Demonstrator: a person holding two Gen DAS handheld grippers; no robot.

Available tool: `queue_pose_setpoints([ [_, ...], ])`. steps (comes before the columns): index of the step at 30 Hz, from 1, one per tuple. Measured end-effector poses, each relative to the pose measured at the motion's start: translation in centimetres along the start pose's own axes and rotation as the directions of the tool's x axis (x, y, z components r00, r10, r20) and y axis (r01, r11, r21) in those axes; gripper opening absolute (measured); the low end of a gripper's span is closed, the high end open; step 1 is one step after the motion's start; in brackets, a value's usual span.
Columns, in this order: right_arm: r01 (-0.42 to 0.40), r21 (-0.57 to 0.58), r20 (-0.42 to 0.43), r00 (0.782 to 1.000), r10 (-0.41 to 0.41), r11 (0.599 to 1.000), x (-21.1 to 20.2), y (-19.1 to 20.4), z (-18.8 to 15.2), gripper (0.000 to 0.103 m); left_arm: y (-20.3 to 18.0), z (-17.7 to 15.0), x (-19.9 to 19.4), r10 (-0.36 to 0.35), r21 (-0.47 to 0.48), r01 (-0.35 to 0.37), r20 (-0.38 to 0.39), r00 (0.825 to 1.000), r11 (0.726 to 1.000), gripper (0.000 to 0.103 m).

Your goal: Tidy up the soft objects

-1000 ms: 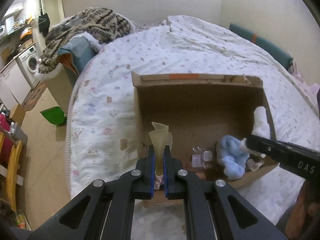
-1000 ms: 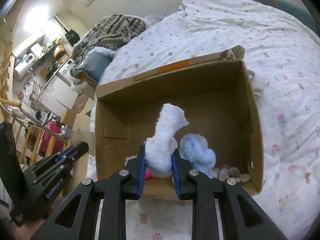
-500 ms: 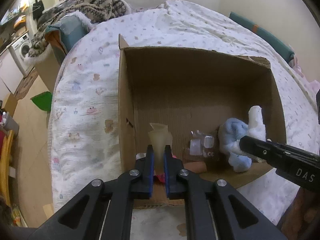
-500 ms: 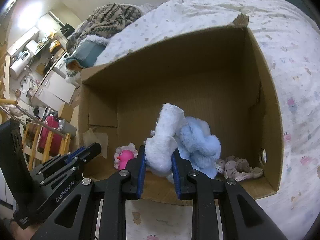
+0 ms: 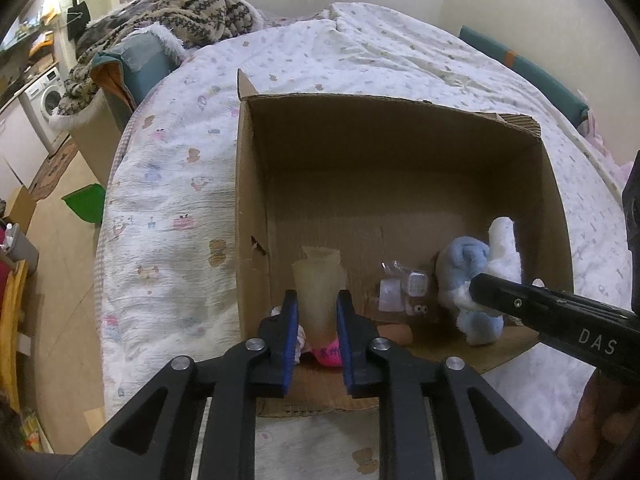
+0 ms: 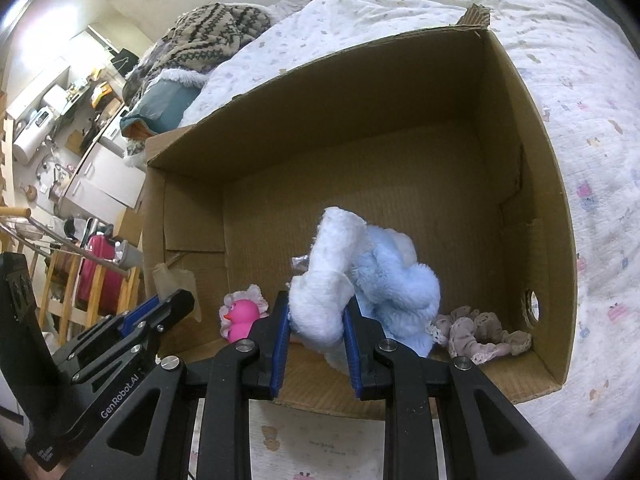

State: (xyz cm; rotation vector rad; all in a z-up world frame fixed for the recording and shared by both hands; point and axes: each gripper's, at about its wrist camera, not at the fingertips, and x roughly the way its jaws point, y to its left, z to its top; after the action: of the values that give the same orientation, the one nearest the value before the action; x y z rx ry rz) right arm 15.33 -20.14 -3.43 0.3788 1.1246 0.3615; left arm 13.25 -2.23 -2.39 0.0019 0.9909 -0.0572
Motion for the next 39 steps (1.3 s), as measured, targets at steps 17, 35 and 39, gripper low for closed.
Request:
queue_pose_setpoints([
  [17,-0.008,0.017,0.066,0.998,0.006,1.0,-1.3,-0.4,0.1,0.068,-0.9,0.0,-0.7,0.025,0.028,-0.025,0.024,0.999,0.999,0.057],
  [35,0.039,0.022,0.216,0.976,-0.043,0.999,-7.9,-0.3,-0.8,0.102,-0.4,-0.2,-7.0,0.02,0.0,-0.02,0.178,0.984,1.0,0.084],
  [39,0.065,-0.007,0.264,0.963,-0.06,0.998,-9.8,0.4,-2.0,0.103,0.1,-0.4,-8.9,0.04,-0.006,-0.039,0.211,0.977,0.999,0.094],
])
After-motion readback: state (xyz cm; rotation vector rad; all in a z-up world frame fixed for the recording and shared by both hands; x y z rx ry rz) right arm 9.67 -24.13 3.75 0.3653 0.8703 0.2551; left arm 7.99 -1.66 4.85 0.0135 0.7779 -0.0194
